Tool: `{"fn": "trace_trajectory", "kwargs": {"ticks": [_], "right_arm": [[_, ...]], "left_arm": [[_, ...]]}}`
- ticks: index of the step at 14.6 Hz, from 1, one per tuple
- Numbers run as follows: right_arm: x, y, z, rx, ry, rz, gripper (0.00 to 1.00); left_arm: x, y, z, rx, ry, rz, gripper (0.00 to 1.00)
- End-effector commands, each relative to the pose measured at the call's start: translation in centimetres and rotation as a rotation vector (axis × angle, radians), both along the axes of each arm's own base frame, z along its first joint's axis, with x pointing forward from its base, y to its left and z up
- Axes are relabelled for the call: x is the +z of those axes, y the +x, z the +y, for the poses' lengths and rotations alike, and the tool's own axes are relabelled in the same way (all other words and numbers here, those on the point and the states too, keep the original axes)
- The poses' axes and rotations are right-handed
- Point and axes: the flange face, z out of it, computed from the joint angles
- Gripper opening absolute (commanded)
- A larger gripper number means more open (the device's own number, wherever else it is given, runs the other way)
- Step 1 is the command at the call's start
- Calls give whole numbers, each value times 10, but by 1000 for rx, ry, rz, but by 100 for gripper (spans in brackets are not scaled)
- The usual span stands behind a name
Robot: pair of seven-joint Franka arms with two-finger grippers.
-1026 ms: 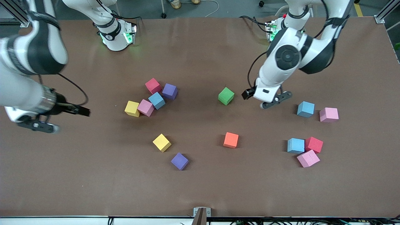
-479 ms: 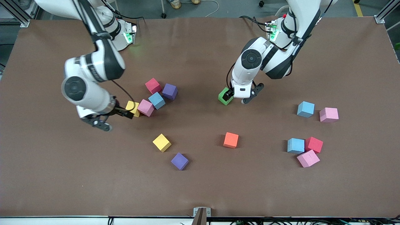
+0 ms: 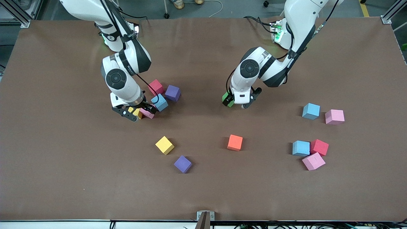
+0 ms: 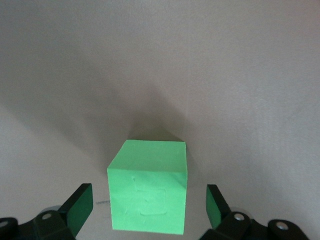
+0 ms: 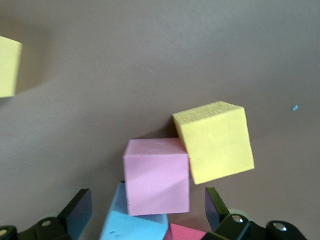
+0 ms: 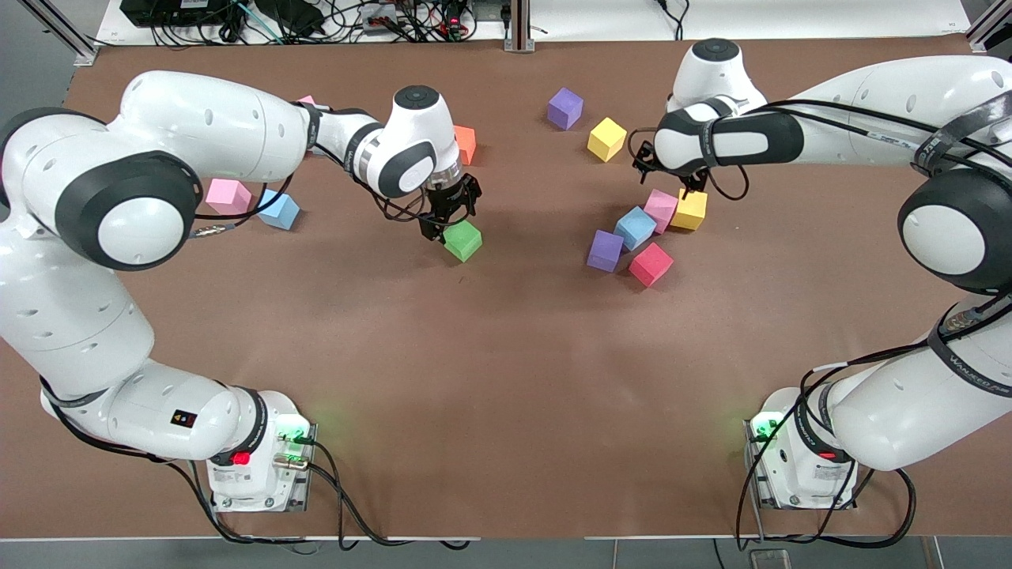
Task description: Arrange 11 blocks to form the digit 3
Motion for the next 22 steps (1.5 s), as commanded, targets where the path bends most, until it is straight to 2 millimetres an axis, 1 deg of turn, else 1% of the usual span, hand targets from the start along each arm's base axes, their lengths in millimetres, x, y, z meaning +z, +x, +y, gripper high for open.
{"fn": "trace_trajectory", "kwargs": {"ticks": [1,4,5,7,8,10,12,14,15,16,18,20,21,22], "right_arm": [[-7,-19,-10,-21,-2,8,100],[-19,-24,-12,-32,9,-24,100],[-22,-24,-12,-48,7,-25,100],[-24,-23,-6,-71,12,-45,100],[-29,-23,-5,-93,15,-57,100],[-40,-24,2,-107,19,-75,100],[-47,-27,8,-110,15,-72,100],[-49,-28,8,-110,13,-68,100],[-49,-28,7,-110,12,-67,100],[-52,-28,7,-110,10,-63,100],[-54,-29,7,-110,7,-59,100],[-57,-29,7,-144,2,-56,100],[-57,-28,9,-159,3,-60,100],[-59,-27,11,-162,2,-60,100]], "left_arm": [[-8,2,-1,8,10,-3,100],[-14,0,-4,0,11,5,98],[-14,0,-4,2,11,5,94],[-18,1,-1,2,13,12,78],[-19,0,-2,-18,11,12,72],[-14,7,-9,-48,7,-17,61],[-11,6,-19,-120,19,-52,48],[-2,14,-26,-191,19,-94,44],[3,16,-32,-235,5,-107,41],[10,16,-41,-281,-6,-123,39],[24,19,-51,-343,-11,-138,35],[41,17,-71,-455,-18,-142,35],[49,13,-82,-514,-12,-135,35],[53,7,-94,-575,-7,-122,35]]}}
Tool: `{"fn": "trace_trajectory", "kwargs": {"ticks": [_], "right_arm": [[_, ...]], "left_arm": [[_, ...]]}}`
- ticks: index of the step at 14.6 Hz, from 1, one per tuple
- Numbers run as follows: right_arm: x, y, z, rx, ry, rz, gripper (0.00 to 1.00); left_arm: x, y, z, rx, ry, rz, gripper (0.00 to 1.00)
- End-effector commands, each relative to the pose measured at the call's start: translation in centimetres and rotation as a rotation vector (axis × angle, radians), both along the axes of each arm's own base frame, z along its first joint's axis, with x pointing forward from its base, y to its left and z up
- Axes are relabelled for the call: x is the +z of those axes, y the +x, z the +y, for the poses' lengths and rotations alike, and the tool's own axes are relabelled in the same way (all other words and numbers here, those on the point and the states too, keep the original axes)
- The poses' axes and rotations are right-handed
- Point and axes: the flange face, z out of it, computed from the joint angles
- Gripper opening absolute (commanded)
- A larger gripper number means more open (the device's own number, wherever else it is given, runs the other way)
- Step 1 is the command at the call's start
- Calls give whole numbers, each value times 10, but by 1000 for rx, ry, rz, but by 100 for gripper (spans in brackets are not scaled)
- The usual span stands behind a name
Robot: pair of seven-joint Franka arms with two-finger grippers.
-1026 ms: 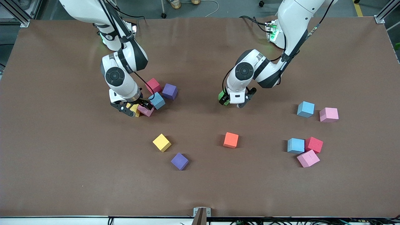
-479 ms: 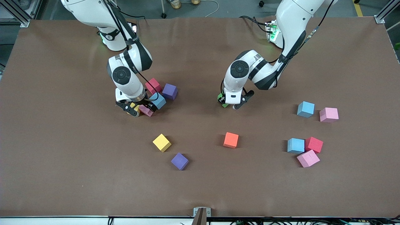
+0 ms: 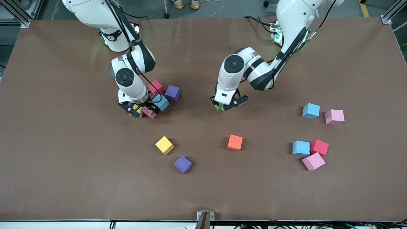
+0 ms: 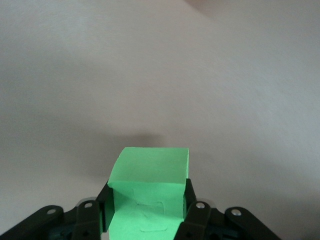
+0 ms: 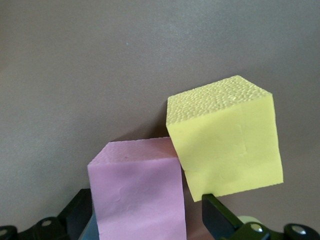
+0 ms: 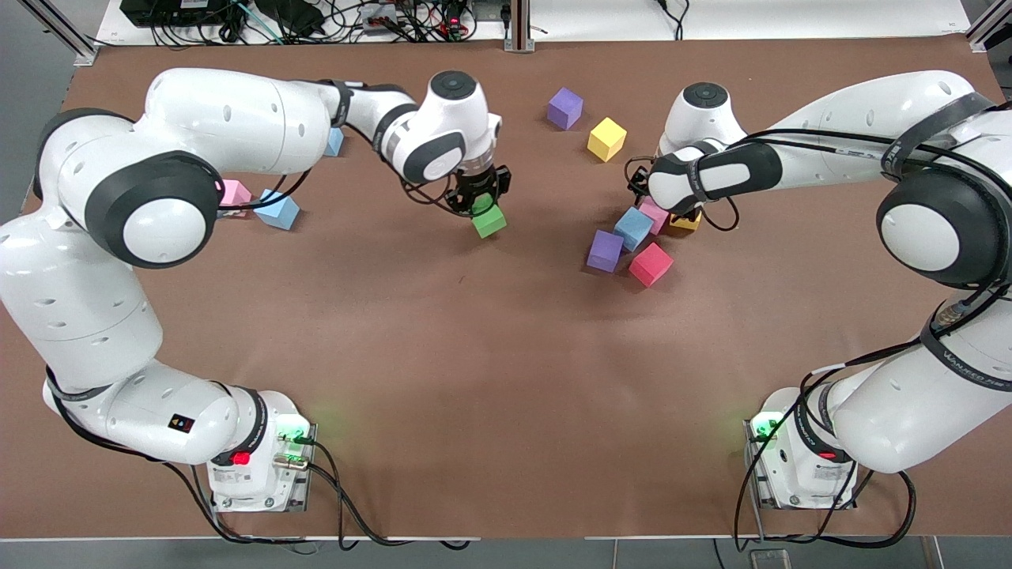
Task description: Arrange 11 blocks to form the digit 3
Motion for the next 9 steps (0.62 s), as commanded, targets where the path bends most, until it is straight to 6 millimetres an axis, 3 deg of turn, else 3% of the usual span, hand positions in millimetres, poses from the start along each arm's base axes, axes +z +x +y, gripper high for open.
{"fn": "trace_trajectory", "kwargs": {"ticks": [1,3,9], "right_arm": [[-11,0,3,-34,3,-10,100],[-18,1,4,-48,7,-25,99],[-10,23,14,-70,20,-50,86]], "left_arm": [[15,-7,-35,-154,24,9,35],[14,-17,-48,-217,19,7,36],[-4,-40,-65,-463,16,29,37]]}}
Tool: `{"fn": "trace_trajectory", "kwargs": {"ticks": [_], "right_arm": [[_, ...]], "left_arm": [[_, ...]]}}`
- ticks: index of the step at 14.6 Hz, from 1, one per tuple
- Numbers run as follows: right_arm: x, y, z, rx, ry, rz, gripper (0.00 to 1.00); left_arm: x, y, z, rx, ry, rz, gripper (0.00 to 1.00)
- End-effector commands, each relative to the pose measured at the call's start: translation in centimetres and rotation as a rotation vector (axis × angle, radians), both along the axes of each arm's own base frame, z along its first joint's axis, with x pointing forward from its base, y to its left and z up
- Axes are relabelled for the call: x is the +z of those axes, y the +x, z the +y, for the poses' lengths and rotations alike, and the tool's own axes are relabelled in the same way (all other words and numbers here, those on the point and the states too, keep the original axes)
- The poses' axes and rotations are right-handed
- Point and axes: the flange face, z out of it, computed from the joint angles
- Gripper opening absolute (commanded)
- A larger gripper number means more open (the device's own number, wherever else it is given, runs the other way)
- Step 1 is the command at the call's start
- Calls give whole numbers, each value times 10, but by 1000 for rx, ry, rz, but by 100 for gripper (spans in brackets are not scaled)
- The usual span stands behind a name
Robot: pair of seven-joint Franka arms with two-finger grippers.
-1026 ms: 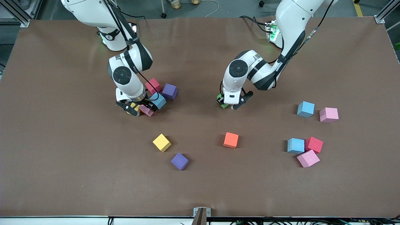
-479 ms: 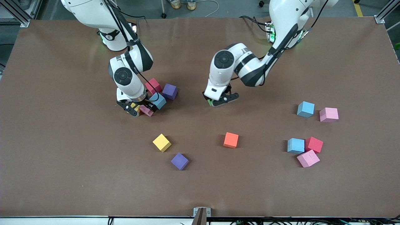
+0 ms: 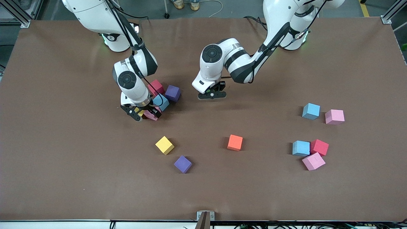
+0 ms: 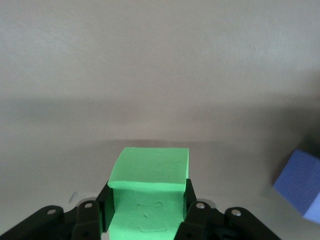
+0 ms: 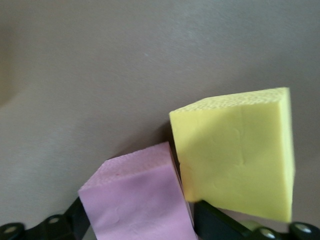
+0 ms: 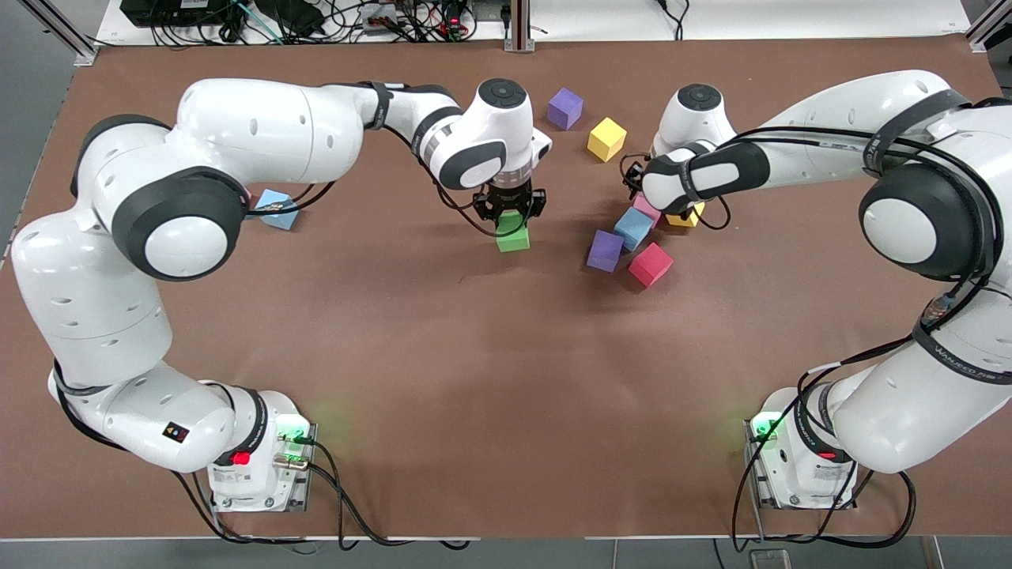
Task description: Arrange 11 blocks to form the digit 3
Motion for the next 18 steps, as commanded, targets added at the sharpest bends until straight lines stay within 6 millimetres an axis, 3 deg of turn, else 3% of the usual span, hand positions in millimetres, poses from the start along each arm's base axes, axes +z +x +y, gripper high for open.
{"fn": "trace_trajectory", "kwargs": {"ticks": [1,5,8,12,14,18], "right_arm": [[-2,7,5,-17,4,-5,85],[2,11,11,-5,8,-13,78],[5,13,14,5,11,-20,50],[3,11,18,11,10,-17,17],[4,12,18,8,11,-18,3],[21,30,15,-10,-3,10,1]], "left_arm": [[-7,-3,-12,-112,2,4,37],[-13,-16,-27,-126,7,29,36],[-30,-40,-50,-57,47,54,35],[-33,-46,-55,4,57,53,35],[-44,-51,-57,1,69,65,35],[-52,-53,-57,-50,96,24,36]]}}
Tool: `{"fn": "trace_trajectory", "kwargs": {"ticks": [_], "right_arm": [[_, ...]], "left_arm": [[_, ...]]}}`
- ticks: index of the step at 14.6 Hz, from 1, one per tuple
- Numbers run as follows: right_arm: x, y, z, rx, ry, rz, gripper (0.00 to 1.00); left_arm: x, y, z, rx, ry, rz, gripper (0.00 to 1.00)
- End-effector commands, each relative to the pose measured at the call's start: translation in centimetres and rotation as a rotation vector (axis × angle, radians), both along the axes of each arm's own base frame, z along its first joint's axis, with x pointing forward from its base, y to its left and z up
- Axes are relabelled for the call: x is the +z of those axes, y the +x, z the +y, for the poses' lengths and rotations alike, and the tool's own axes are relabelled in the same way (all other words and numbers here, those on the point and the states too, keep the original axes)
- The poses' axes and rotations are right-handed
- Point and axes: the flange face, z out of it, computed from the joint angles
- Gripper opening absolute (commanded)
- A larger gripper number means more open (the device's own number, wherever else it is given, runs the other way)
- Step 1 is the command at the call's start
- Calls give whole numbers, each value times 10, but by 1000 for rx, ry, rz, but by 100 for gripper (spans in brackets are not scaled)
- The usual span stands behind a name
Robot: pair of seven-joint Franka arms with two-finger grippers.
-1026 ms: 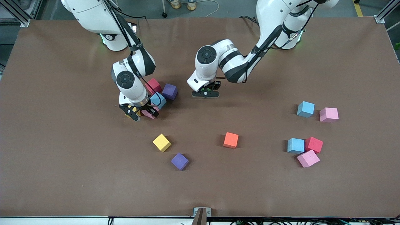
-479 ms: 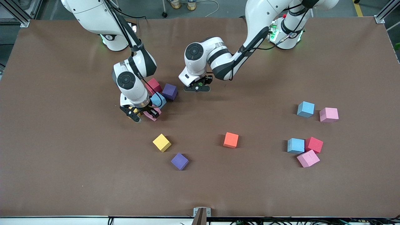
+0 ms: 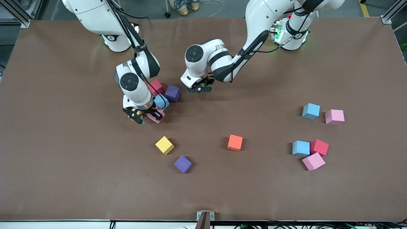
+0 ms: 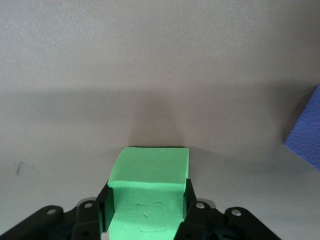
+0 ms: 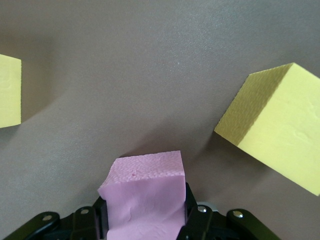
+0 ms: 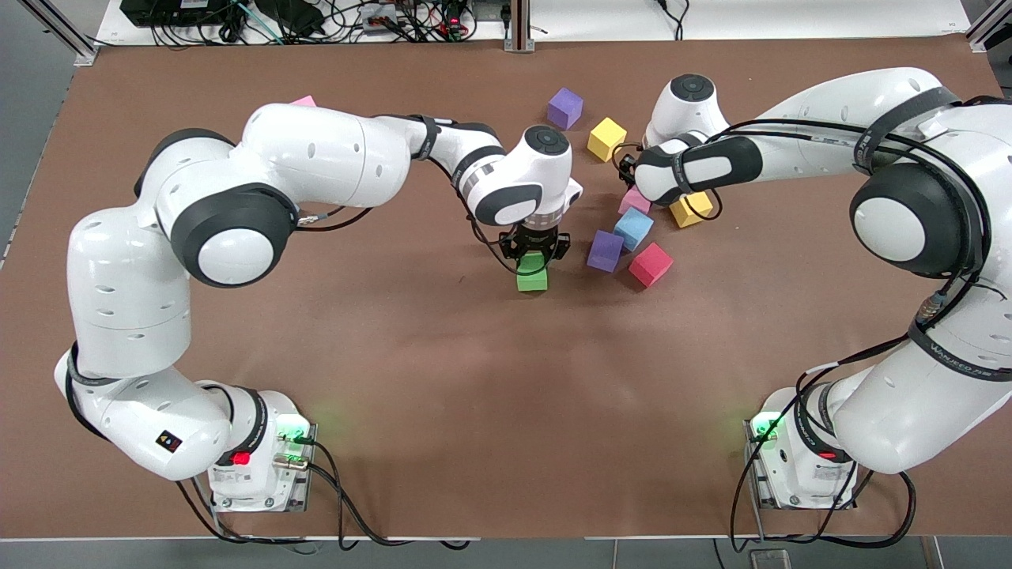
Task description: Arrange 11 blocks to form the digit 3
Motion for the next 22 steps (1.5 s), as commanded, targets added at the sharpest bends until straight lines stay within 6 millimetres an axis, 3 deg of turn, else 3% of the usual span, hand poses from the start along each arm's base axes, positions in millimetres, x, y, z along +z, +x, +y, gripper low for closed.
{"fn": "trace_trajectory", "kwargs": {"ticks": [1,4,6,10,11,13,16,19,20,22], "right_arm": [[21,22,2,-31,-21,51,0],[50,48,-2,-105,-28,76,0],[56,52,0,-177,-24,65,0],[62,56,-4,-251,-19,56,0],[63,58,-6,-278,-17,54,0],[66,58,-4,-324,-16,50,0],[67,56,2,-363,-15,49,0],[67,54,7,-444,-14,49,0],[66,51,13,-476,-16,51,0],[65,41,30,-512,-20,53,0]], "left_arm": [[0,2,-6,-16,22,-33,36],[-5,-16,-16,-47,26,-28,40],[-7,-15,-15,-85,36,-55,47],[-15,-15,-14,-104,55,-76,72],[-13,-13,-14,-103,51,-79,100],[-7,-7,-12,-81,44,-80,100],[20,8,-18,2,19,-116,100],[77,25,-15,63,6,-149,100],[97,45,-4,102,4,-159,100],[139,102,35,204,-22,-193,100]]}}
